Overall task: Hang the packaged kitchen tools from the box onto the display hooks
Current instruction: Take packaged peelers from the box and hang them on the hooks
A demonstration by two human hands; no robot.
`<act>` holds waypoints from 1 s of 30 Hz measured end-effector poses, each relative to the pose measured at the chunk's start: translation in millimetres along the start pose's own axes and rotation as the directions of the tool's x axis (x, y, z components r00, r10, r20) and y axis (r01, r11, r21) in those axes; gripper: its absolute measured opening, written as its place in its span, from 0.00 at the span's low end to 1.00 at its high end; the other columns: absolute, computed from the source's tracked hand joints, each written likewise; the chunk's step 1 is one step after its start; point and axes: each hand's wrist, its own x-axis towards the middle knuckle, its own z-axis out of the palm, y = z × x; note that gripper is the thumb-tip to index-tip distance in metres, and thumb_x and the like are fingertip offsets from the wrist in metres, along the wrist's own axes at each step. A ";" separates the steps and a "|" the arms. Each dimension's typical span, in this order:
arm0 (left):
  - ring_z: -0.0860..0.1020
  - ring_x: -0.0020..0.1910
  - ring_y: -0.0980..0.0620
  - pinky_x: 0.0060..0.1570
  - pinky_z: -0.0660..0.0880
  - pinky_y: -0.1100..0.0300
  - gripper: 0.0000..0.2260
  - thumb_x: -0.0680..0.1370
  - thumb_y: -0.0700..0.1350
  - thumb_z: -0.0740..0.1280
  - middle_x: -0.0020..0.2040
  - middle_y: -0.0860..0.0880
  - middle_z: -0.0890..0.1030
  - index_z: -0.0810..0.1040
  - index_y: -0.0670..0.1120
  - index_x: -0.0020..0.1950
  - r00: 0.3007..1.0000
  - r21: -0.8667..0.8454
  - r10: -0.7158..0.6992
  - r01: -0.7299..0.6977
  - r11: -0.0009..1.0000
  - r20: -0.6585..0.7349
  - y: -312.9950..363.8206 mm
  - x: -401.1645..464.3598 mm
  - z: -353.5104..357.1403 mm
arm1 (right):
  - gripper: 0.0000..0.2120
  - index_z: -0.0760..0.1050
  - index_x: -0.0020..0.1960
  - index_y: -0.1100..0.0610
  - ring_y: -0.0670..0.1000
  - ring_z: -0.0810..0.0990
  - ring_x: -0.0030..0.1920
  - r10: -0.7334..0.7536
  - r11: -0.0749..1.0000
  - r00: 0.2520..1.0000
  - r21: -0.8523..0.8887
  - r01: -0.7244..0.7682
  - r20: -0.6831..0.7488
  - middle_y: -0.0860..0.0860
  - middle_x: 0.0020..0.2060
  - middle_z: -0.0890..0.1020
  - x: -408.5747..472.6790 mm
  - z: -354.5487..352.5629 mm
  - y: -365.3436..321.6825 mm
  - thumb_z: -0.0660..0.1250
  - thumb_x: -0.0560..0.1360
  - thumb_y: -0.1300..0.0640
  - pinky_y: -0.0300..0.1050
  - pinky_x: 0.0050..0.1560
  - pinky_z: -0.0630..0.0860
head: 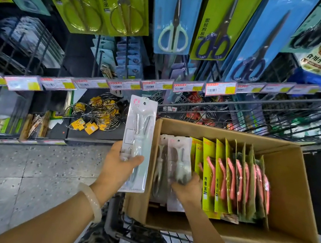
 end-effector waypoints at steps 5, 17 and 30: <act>0.77 0.37 0.56 0.38 0.74 0.65 0.13 0.73 0.33 0.71 0.41 0.51 0.78 0.73 0.46 0.52 1.000 -0.052 0.000 0.001 0.999 0.010 4.3 -11.3 11.7 | 0.21 0.71 0.56 0.57 0.48 0.79 0.38 -0.051 0.911 0.999 0.410 0.039 0.019 0.52 0.43 0.80 -26.0 -44.5 -0.4 0.73 0.67 0.68 0.35 0.27 0.74; 0.80 0.41 0.56 0.36 0.75 0.66 0.15 0.72 0.32 0.71 0.44 0.52 0.80 0.75 0.48 0.53 0.992 -0.209 0.124 -0.121 0.970 0.003 30.9 -24.1 -33.2 | 0.29 0.66 0.62 0.52 0.47 0.80 0.48 -0.439 0.785 0.894 0.447 0.430 -0.089 0.53 0.51 0.78 -85.8 -32.3 -94.4 0.75 0.67 0.66 0.40 0.45 0.79; 0.81 0.36 0.58 0.32 0.75 0.71 0.16 0.72 0.27 0.68 0.39 0.53 0.80 0.75 0.47 0.48 0.915 -0.427 0.217 -0.357 0.831 -0.341 6.8 -80.5 -303.0 | 0.39 0.62 0.70 0.51 0.43 0.77 0.57 -0.751 0.630 0.647 0.434 0.644 0.130 0.43 0.57 0.76 -254.5 159.4 -214.1 0.78 0.65 0.63 0.45 0.62 0.74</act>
